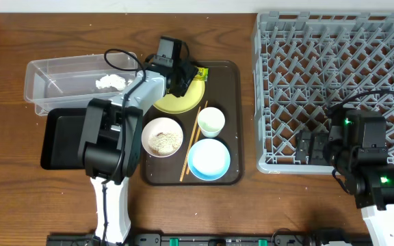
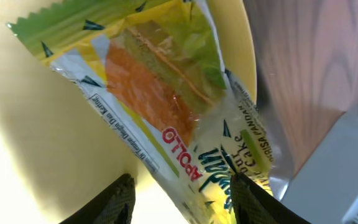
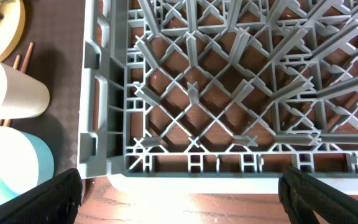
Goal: Sort waste into correct bins and load items into the dishwasher rack
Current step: 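Return the left gripper to the plate and grasp the yellow snack wrapper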
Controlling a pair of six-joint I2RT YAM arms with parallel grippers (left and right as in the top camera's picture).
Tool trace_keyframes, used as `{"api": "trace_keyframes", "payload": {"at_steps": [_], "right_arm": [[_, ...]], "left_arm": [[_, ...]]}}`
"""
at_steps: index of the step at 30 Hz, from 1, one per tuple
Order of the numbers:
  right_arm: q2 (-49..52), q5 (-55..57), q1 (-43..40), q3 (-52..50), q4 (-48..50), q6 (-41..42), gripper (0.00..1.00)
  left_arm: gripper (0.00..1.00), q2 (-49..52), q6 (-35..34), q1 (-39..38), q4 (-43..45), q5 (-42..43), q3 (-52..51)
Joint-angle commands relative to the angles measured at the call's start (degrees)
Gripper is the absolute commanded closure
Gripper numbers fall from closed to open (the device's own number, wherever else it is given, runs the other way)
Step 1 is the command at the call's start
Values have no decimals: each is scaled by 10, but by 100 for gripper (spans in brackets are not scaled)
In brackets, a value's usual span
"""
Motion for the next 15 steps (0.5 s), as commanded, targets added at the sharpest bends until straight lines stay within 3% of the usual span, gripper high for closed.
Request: {"api": "trace_keyframes", "payload": {"at_steps": [1,4,8,15], "right_arm": [[-1,-4,-10,11,-1,-2,1],[-1,-4,-10,11,0,-2,1],[-1,-4,-10,11,0,-2,1],[-1,-4,-10,11,-1,-2,1]], "left_arm": [[47,19,12,-2,-3,-10,-5],[48,19,12,-2,3,-5,-5],[65,19,12,-2,3,-6,-5],[76,19,12,-2,2,-6,-5]]}}
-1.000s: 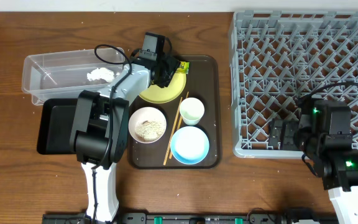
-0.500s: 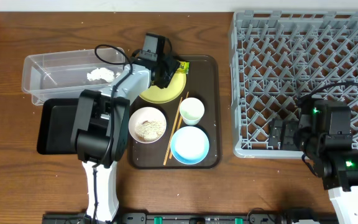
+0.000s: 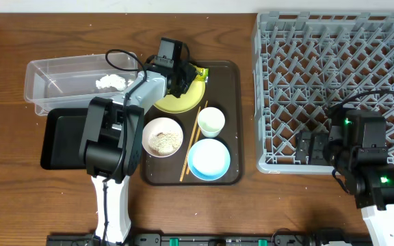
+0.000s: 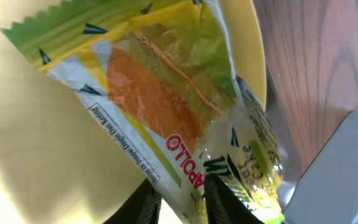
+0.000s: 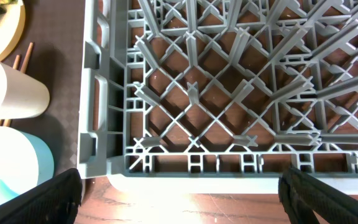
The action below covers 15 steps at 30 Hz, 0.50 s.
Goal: Sort waste into correct bins and load items into the dishwasher rack
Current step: 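Return the left gripper to the plate and grasp the yellow snack wrapper, then move the wrapper with the left gripper and release it into the clear bin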
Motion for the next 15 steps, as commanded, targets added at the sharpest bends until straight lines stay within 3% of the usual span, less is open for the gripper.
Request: {"api": "trace_keyframes", "payload": {"at_steps": [1,8,15], "right_arm": [[-1,-4,-10,11,-1,-2,1],[-1,-4,-10,11,-2,-2,1],[-1,-4,-10,11,-3,-2,1]], "left_arm": [[79,12,3,-2,-4,-5,-5],[94,11,35,10,-6,32,-5],[94,-18,112,29,-35,63,-5]]}}
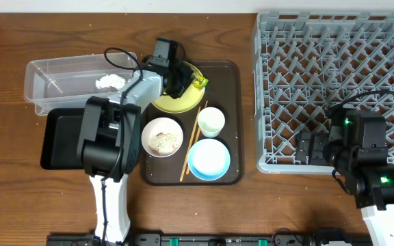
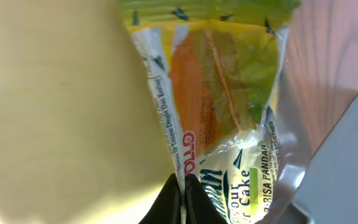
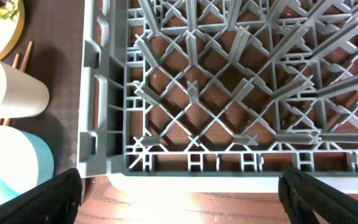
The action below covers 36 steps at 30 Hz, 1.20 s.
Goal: Sort waste into correct bins and load items into the dishwasher rack
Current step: 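Move the wrapper with the left gripper and release it into the clear bin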
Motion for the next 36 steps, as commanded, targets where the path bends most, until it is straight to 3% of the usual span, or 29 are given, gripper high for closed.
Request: {"api": "trace_keyframes", "payload": {"at_steps": [1,5,9,14,18,29,36], "right_arm": [[-1,-4,-10,11,-1,-2,1],[-1,-4,-10,11,-1,-2,1],[-1,-4,-10,11,-1,-2,1],[-1,-3,-10,11,-1,-2,1],[-1,-3,-10,11,-1,-2,1],[-1,-4,-10,11,-1,-2,1],[-1,-4,-10,11,-2,-2,1]], "left_arm": [[94,-36,83,14,-29,7,-4],[94,-78,151,18,-59,-21,-4],[94,-143,287,19,-100,-56,-4],[94,-219,393,24,-178,-124,-4],[94,-283,391,63,-239,-208,-4],[94,-263,243,199,-252,-210,-4],[89,-214,214,222,-254,-201,-4]]}}
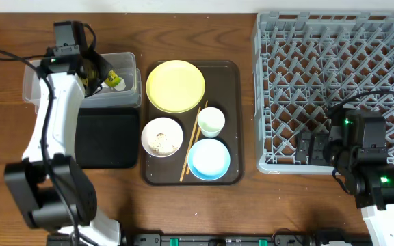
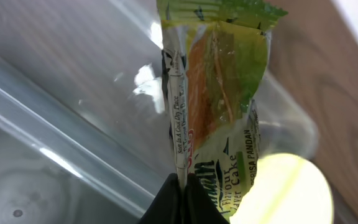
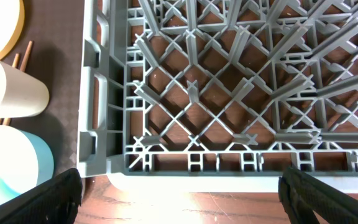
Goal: Sort waste into correct bins and load items into the dishwasher rack
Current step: 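Move the wrapper with the left gripper and release it into the clear bin, then reach the left gripper to the white rice bowl and grasp its rim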
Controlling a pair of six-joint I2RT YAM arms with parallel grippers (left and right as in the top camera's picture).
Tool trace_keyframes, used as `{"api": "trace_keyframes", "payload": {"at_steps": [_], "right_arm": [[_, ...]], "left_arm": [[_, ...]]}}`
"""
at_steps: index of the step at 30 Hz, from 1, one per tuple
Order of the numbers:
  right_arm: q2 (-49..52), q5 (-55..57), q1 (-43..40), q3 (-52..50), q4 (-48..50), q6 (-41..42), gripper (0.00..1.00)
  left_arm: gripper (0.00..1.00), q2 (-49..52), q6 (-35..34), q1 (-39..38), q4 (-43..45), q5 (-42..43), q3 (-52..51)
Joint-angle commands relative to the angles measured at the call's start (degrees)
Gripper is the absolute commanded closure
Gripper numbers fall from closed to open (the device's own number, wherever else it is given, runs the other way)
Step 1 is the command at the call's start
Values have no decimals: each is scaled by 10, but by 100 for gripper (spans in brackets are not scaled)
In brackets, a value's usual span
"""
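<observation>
My left gripper (image 1: 107,77) is shut on the edge of a green-and-yellow cake wrapper (image 2: 213,93), which hangs over the clear plastic bin (image 1: 127,97) at the far left. In the left wrist view the fingertips (image 2: 182,186) pinch the wrapper's seam. The bare yellow plate (image 1: 175,85) lies on the brown tray (image 1: 232,75). My right gripper (image 3: 179,193) is open, hovering at the front edge of the grey dishwasher rack (image 1: 334,82).
The tray also holds a white bowl with crumbs (image 1: 162,137), a white cup (image 1: 211,121), a blue bowl (image 1: 208,158) and chopsticks (image 1: 192,145). A black bin (image 1: 108,140) sits just in front of the clear bin.
My left gripper was over the yellow plate with the wrapper pinched. It is now over the clear bin at the left, still holding the wrapper. The plate is bare. The right arm has not moved.
My left gripper stood open around the wrapper lying on the yellow plate. Its fingers were then closer together, then shut on the wrapper's edge. Now the wrapper is off the plate and held over the clear bin.
</observation>
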Motion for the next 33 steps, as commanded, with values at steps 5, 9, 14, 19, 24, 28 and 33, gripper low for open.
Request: {"api": "trace_keyframes", "payload": {"at_steps": [5,9,14,19,24,28,33], "right_arm": [[-1,-4,-10,11,-2,-2,1],[-1,-4,-10,11,-2,-2,1],[-1,-4,-10,11,1,-2,1],[-1,-4,-10,11,7,-2,1],[-1,-4,-10,11,7,-2,1],[-1,-4,-10,11,6,-2,1],[-1,-4,-10,11,4,-2,1]], "left_arm": [[59,16,3,8,13,3,-1],[44,-7,40,8,20,4,1],[43,-71,91,-2,6,18,1],[42,-118,104,-49,-66,36,1],[42,-112,123,-132,-143,36,-9],[42,-93,123,-200,-154,36,-39],[42,-43,123,-270,-143,33,-82]]}}
